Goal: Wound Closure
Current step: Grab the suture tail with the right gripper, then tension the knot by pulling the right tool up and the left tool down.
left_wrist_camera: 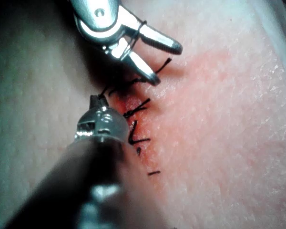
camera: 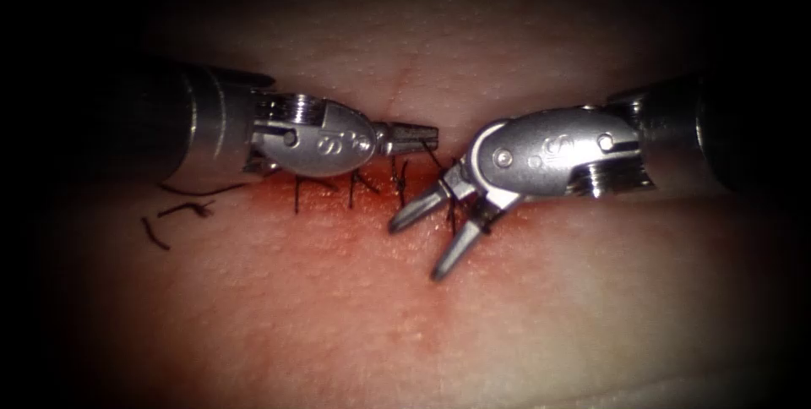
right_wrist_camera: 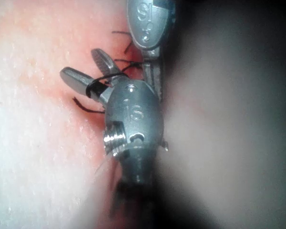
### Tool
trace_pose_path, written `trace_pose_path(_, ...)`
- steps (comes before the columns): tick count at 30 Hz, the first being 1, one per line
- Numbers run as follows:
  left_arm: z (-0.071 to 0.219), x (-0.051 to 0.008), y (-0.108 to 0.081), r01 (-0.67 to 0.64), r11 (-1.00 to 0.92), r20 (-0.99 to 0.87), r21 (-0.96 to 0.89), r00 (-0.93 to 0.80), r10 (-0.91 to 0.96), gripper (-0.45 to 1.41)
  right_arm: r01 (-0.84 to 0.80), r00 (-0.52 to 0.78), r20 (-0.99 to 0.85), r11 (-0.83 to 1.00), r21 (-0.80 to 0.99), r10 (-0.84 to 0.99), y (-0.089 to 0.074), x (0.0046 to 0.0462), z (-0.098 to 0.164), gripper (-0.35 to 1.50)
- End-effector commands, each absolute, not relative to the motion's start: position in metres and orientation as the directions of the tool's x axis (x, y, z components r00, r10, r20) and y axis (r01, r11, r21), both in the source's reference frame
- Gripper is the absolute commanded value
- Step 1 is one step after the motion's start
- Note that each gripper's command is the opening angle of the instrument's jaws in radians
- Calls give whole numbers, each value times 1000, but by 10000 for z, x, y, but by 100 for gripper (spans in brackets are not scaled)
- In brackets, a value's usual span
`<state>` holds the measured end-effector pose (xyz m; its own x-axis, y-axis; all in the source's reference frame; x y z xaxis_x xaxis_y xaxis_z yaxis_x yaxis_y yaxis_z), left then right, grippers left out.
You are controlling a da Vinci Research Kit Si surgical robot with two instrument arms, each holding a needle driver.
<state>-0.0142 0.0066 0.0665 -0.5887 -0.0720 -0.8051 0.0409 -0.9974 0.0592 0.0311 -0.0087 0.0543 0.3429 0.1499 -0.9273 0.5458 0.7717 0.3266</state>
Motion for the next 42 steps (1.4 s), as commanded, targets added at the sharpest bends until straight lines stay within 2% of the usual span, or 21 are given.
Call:
trace_pose_path(1, 671, -147, 69, 37, -998, -804, 57, -591, -67, -45, 554, 348, -927, 767, 323, 139, -92, 316, 553, 59)
trace_pose_path(10, 670, -142, 66, 33, -998, -804, 49, -591, -59, -45, 584, 392, -916, 747, 317, 82, -101, 310, 570, 52)
trace_pose_path(13, 671, -141, 64, 34, -998, -804, 51, -591, -61, -45, 583, 393, -916, 748, 318, 83, -99, 310, 571, 46)
trace_pose_path(14, 670, -141, 63, 35, -998, -804, 52, -591, -62, -45, 584, 395, -915, 747, 318, 81, -99, 311, 572, 37)
trace_pose_path(25, 664, -142, 56, 37, -998, -804, 54, -591, -65, -45, 605, 411, -910, 731, 316, 54, -100, 300, 579, 27)
trace_pose_path(26, 664, -142, 56, 37, -998, -804, 54, -591, -65, -45, 605, 411, -910, 731, 316, 54, -100, 300, 579, 14)
trace_pose_path(28, 663, -142, 56, 37, -998, -804, 54, -591, -65, -45, 605, 411, -910, 731, 317, 55, -99, 300, 579, -32)
trace_pose_path(29, 661, -142, 54, 38, -998, -804, 54, -591, -66, -45, 604, 411, -910, 731, 318, 56, -97, 301, 580, -35)
trace_pose_path(42, 635, -113, 4, 49, -995, -779, 85, -619, -97, -45, 557, 381, -920, 770, 311, 96, -70, 296, 578, -35)
